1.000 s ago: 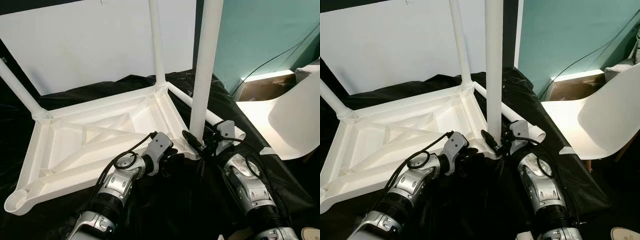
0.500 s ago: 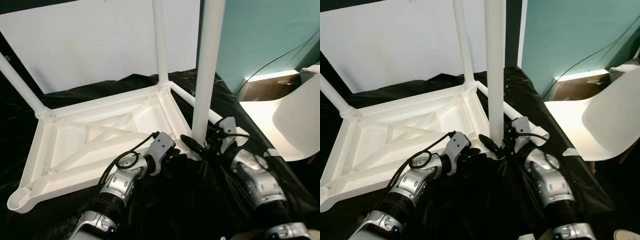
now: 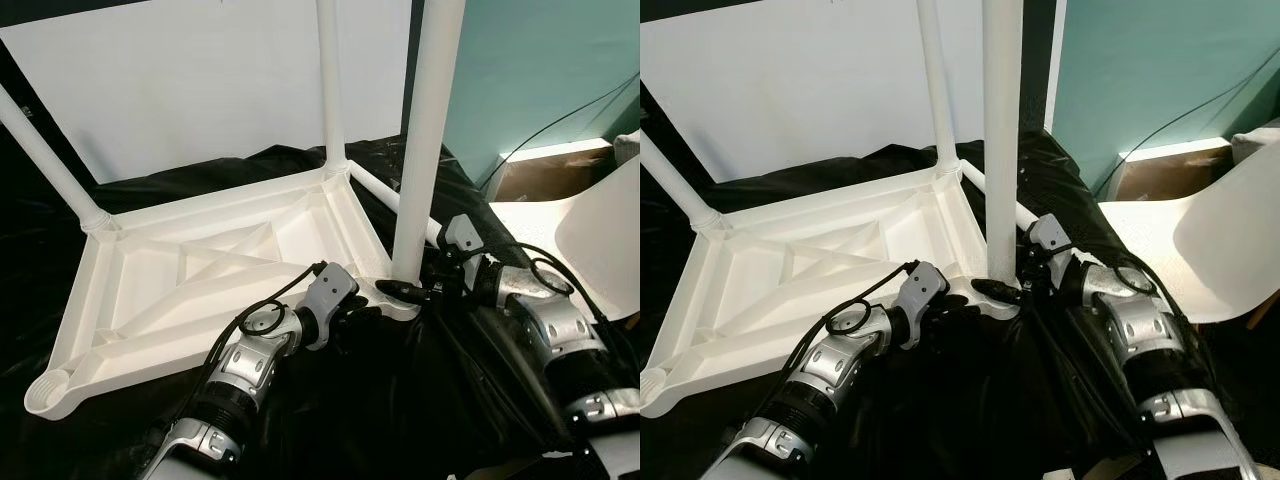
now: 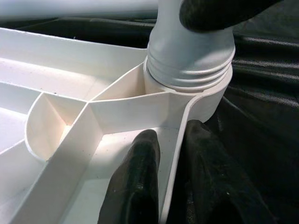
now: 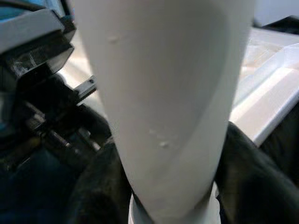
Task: Building children table
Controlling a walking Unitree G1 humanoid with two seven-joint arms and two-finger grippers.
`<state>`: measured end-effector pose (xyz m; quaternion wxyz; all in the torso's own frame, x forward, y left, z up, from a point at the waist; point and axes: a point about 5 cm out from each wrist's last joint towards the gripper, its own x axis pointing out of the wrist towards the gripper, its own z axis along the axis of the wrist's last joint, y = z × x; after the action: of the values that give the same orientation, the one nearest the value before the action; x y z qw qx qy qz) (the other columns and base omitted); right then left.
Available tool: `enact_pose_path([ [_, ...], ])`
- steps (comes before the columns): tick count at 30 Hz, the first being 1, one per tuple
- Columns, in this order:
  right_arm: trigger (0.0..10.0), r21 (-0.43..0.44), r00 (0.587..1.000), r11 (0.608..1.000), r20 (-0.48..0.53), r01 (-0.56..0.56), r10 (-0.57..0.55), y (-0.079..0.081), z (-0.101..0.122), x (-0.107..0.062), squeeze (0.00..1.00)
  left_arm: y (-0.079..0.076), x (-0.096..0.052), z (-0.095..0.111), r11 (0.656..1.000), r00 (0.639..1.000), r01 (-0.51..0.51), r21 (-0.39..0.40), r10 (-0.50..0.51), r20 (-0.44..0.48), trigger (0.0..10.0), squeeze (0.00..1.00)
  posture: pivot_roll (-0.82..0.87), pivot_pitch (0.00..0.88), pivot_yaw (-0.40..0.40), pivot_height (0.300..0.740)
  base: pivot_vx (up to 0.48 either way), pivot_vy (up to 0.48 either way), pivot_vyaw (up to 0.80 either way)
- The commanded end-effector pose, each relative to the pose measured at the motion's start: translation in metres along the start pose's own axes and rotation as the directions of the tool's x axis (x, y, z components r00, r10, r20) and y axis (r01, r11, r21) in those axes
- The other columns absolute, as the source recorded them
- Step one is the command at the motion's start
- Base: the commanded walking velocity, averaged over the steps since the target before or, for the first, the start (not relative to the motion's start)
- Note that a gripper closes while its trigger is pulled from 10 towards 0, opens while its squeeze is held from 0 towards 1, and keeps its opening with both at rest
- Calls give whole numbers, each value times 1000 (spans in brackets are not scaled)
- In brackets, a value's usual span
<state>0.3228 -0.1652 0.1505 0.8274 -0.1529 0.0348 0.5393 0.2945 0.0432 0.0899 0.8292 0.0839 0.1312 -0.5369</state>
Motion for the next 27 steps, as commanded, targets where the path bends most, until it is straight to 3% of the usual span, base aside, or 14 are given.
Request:
enact_pose_path([
  [1,0,29,986,987,-47,-156,157,16,-11,12,0,-13,0,-38,994,988,38,-105,-53,-142,10000,0,48,0,61,740,0,0,0],
  [7,0,46,985,986,-43,-163,165,13,-10,12,0,-13,-1,-38,994,989,33,-107,-48,-143,10000,0,58,0,54,740,0,0,0],
  [11,0,71,992,997,118,42,-50,28,-4,33,0,-15,-1,-40,993,989,28,-114,-44,-141,10000,0,60,0,52,740,0,0,0],
  [15,0,100,973,983,157,154,-168,37,-5,41,0,-16,-1,-41,993,989,27,-118,-44,-141,10000,0,61,0,51,740,0,0,0],
  [16,0,161,931,949,206,272,-302,49,-2,51,0,-16,-1,-41,993,989,30,-118,-46,-138,10000,0,57,0,53,740,0,0,0],
  [17,0,161,931,949,206,272,-302,49,-2,51,0,-16,-1,-41,993,989,30,-118,-46,-138,10000,0,57,0,53,740,0,0,0],
  [18,0,215,887,912,237,349,-395,55,2,57,0,-16,-1,-39,992,990,32,-118,-48,-135,10000,0,55,0,58,740,0,0,0],
  [22,0,244,854,889,267,388,-447,55,6,58,0,-16,-1,-39,993,989,31,-117,-47,-137,10000,0,53,0,58,740,0,0,0],
  [25,0,298,797,855,324,425,-510,58,14,63,0,-16,1,-39,993,988,26,-117,-43,-146,10000,0,54,0,58,740,0,0,0],
  [27,0,313,799,857,331,410,-503,61,15,66,0,-16,1,-40,993,988,18,-119,-37,-151,10000,0,60,0,58,740,0,0,0],
])
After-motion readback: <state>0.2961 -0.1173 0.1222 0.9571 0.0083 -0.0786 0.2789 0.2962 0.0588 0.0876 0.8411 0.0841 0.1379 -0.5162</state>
